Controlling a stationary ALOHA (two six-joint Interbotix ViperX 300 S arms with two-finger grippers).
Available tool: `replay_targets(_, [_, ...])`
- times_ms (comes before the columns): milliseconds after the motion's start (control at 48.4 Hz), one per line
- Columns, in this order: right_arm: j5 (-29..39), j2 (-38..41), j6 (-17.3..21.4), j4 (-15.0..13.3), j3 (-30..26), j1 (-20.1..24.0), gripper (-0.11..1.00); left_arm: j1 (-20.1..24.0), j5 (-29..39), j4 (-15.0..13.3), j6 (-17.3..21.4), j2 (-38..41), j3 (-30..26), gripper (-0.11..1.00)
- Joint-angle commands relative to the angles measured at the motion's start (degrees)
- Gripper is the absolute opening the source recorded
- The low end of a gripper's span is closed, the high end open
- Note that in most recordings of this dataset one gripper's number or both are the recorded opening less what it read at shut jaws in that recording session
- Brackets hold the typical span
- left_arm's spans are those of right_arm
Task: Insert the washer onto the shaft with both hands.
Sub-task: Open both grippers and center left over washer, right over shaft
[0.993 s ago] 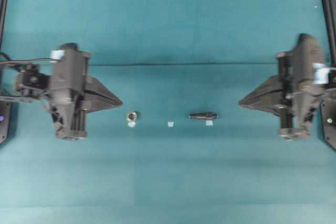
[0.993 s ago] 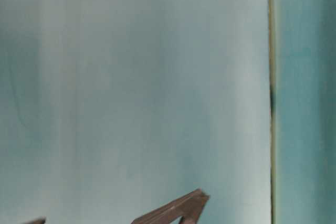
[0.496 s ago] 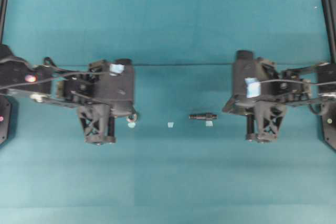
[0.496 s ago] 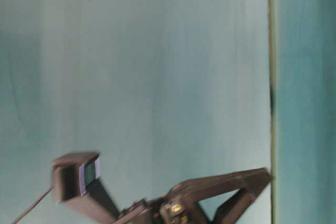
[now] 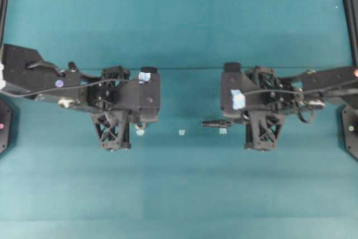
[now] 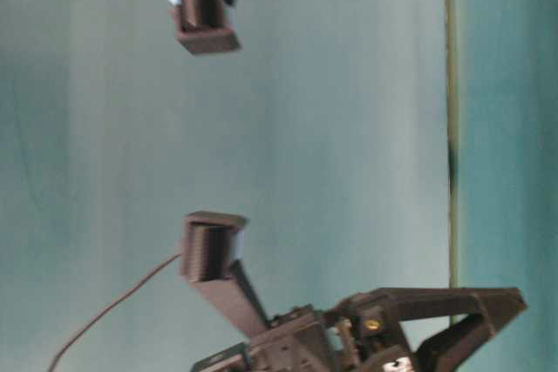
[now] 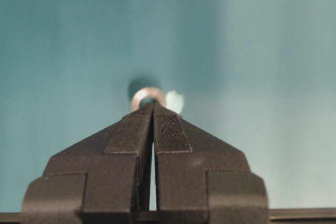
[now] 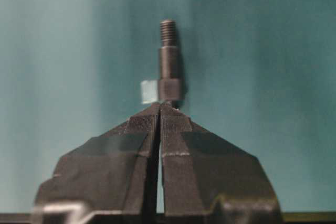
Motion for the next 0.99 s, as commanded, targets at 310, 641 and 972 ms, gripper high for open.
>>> replay_targets(310, [2.0,3.5,-4.0,-0.1,-3.5,-1.2,-0.09,0.5,-0.3,0.4,0.4,2.8,-0.4,0.02])
replay_targets(641, [-0.8,4.0,-3.6,-0.1,-3.2,-1.3,-0.07,0.4,-1.3,0.4,0.1,3.3,-0.4,0.03])
replay_targets(972, [-1.1,5.3,-3.2,-0.1,-2.9,-1.3,0.30,0.5,-3.2,0.4,-0.4,4.2,0.3,0.33])
